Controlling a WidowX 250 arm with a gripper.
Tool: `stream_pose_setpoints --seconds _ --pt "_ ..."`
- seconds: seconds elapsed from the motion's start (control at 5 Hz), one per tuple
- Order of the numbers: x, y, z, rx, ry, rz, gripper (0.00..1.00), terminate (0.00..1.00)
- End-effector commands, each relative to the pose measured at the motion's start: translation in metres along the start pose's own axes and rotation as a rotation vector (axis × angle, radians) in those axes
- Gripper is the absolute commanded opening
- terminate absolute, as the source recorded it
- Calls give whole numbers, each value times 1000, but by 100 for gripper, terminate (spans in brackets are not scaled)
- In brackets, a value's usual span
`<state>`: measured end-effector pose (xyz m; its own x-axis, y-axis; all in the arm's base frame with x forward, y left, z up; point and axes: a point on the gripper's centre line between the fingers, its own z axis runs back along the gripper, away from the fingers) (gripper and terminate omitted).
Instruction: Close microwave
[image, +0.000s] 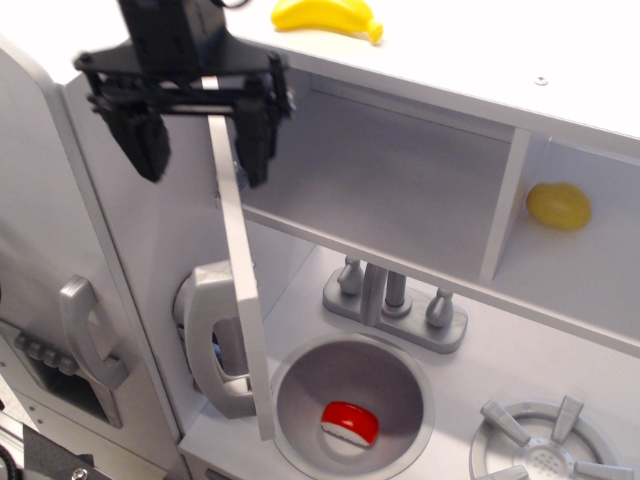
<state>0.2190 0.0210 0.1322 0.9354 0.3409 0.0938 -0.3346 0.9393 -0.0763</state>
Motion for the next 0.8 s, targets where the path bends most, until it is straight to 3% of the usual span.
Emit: stream_pose_setpoints --seconds 0.0,0.6 --pt "9 -25 -14 -43 -26 8 100 0" --pt "19 -89 5 -100 -44 45 100 0"
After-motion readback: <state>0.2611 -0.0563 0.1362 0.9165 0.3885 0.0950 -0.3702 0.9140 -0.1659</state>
